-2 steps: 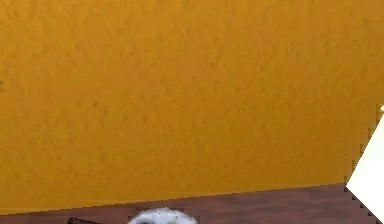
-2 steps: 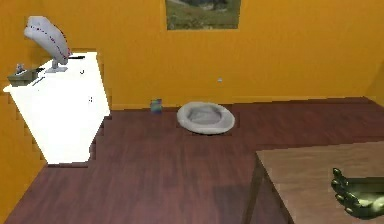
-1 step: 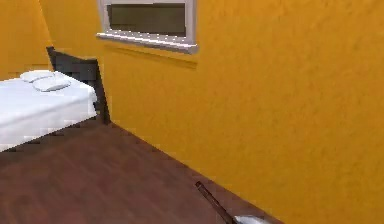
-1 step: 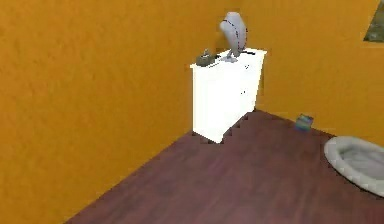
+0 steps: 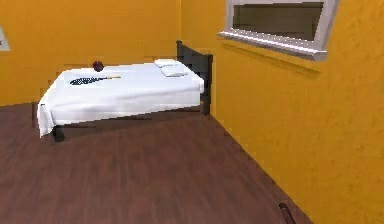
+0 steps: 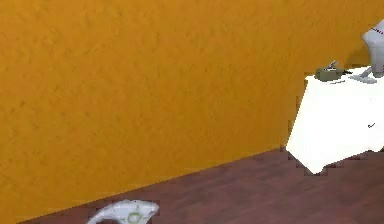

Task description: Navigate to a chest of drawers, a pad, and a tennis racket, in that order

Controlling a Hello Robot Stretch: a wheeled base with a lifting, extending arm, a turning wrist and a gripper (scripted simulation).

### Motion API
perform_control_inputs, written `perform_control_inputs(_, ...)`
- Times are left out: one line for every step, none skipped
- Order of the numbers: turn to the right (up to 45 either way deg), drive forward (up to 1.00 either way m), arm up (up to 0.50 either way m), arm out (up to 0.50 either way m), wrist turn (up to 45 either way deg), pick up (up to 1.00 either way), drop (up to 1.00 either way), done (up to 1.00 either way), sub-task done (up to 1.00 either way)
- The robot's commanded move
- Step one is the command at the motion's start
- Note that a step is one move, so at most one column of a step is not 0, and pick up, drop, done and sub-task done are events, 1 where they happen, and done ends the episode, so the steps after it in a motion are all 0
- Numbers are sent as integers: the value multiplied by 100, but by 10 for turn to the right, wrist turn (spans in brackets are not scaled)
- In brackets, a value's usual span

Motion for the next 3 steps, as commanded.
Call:
perform_control_inputs(0,30,0,0,0,0,0,0,0)
perform_control_inputs(-210,0,0,0,0,0,0,0,0)
perform_control_inputs(0,100,0,0,0,0,0,0,0)
